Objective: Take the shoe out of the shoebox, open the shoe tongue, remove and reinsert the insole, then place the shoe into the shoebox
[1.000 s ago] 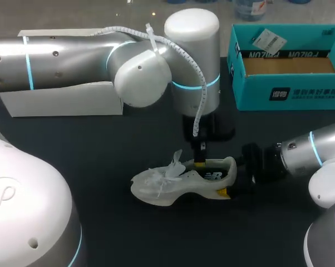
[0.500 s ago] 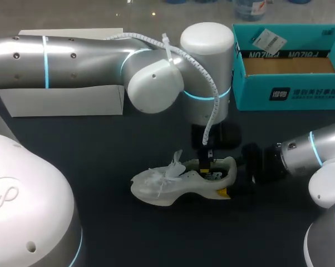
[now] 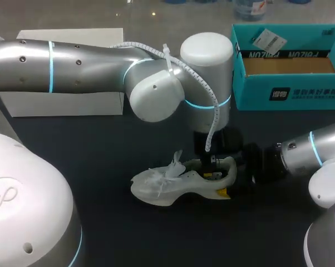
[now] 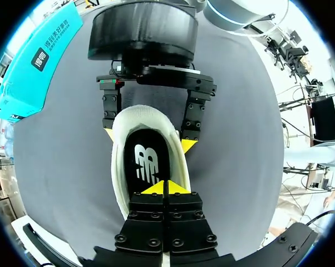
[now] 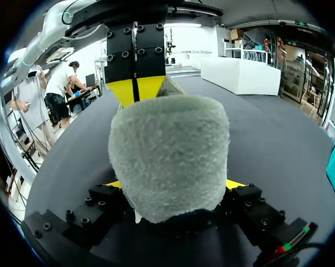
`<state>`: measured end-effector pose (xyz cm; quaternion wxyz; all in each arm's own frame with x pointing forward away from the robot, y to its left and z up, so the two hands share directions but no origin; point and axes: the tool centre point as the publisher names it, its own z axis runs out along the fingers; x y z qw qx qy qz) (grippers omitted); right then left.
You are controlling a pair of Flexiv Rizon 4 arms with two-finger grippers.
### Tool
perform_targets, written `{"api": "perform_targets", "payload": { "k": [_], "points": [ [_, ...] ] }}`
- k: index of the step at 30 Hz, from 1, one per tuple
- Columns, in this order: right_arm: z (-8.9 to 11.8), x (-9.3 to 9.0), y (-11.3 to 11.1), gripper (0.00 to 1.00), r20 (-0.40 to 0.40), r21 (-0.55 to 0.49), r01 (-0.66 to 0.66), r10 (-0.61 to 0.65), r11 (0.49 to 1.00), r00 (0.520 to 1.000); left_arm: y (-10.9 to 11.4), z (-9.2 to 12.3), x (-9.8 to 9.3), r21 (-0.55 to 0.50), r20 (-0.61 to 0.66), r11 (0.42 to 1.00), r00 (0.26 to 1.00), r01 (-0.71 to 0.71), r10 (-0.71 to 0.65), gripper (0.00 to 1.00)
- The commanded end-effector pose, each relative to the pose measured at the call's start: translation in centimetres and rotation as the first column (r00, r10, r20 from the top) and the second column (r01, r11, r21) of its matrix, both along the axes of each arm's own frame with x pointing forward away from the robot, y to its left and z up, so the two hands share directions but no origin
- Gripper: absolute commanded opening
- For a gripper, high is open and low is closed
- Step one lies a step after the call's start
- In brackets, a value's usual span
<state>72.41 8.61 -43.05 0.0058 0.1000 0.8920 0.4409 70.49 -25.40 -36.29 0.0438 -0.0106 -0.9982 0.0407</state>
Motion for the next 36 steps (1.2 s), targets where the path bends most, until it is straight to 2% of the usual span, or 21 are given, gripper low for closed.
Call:
{"api": "perform_targets", "payload": {
  "k": [1,14,21,31,32,34,35,36],
  "points": [
    [-0.9,-0.3,0.4,0.00,-0.001,-0.006,0.001,-0.001,1.000,1.000,-0.4,-1.1,0.2,0.013,-0.007,1.000,1.000,-0.001,0.001,0.00],
    [-0.9,-0.3,0.4,0.00,-0.001,-0.006,0.001,-0.001,1.000,1.000,2.3,-1.7,-0.8,0.030,-0.045,0.999,0.999,-0.022,0.023,0.00],
    [-0.9,-0.3,0.4,0.00,-0.001,-0.006,0.001,-0.001,1.000,1.000,2.8,-2.9,-0.6,0.060,-0.095,0.998,0.995,0.003,0.003,0.00],
    [-0.9,-0.3,0.4,0.00,-0.001,-0.006,0.001,-0.001,1.000,1.000,2.9,-3.6,-1.3,0.061,-0.147,0.997,0.988,0.048,-0.039,0.00],
    [-0.9,-0.3,0.4,0.00,-0.001,-0.006,0.001,-0.001,1.000,1.000,2.9,-3.7,-1.4,0.061,-0.149,0.997,0.988,0.051,-0.041,0.09],
    [-0.9,-0.3,0.4,0.00,-0.001,-0.006,0.001,-0.001,1.000,1.000,2.9,-3.8,-1.5,0.061,-0.152,0.997,0.988,0.051,-0.041,0.15],
    [-0.9,-0.3,0.4,0.00,-0.001,-0.006,0.001,-0.001,1.000,1.000,2.8,-4.1,-1.5,0.062,-0.152,0.997,0.988,0.050,-0.040,0.29],
    [-0.9,-0.3,0.4,0.00,-0.001,-0.006,0.001,-0.001,1.000,1.000,2.8,-4.2,-1.5,0.064,-0.148,0.997,0.988,0.047,-0.038,0.37]
  ]
}}
